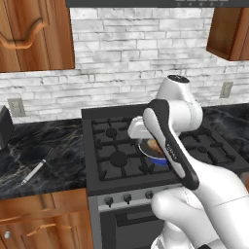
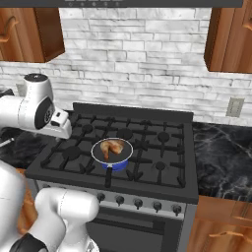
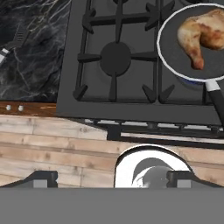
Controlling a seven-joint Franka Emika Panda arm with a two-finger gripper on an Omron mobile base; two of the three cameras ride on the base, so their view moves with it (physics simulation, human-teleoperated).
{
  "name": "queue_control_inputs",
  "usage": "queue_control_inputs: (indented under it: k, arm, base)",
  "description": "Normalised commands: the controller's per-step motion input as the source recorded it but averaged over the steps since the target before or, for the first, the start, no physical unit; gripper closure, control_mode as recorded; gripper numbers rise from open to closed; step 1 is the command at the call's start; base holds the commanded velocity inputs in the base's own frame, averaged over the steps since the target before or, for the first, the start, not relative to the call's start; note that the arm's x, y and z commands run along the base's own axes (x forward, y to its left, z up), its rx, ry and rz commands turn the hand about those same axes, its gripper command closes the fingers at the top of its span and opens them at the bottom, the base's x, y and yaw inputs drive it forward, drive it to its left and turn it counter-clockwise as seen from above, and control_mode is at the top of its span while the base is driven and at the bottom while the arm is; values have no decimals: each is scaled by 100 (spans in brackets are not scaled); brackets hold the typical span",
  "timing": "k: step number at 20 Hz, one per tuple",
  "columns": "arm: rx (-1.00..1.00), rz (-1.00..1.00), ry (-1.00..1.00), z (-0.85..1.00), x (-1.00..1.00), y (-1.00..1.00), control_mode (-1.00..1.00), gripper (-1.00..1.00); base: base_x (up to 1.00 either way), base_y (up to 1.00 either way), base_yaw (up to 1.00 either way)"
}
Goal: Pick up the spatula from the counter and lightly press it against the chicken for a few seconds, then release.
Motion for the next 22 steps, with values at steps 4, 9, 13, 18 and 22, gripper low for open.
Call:
queue_control_inputs:
  k: [4, 9, 13, 18, 22]
  arm:
    - [0, 0, -3, -3, -26, 39, -100, -100]
    - [0, 0, -18, -11, -27, 40, -100, -100]
    - [0, 0, -27, 5, -16, 44, -100, -100]
    - [0, -3, -9, 8, -3, 44, -100, -100]
    - [0, -4, -1, 4, -2, 43, -100, -100]
  base:
    - [0, 0, 0]
    - [0, 0, 0]
    - [0, 0, 0]
    - [0, 0, 0]
    - [0, 0, 0]
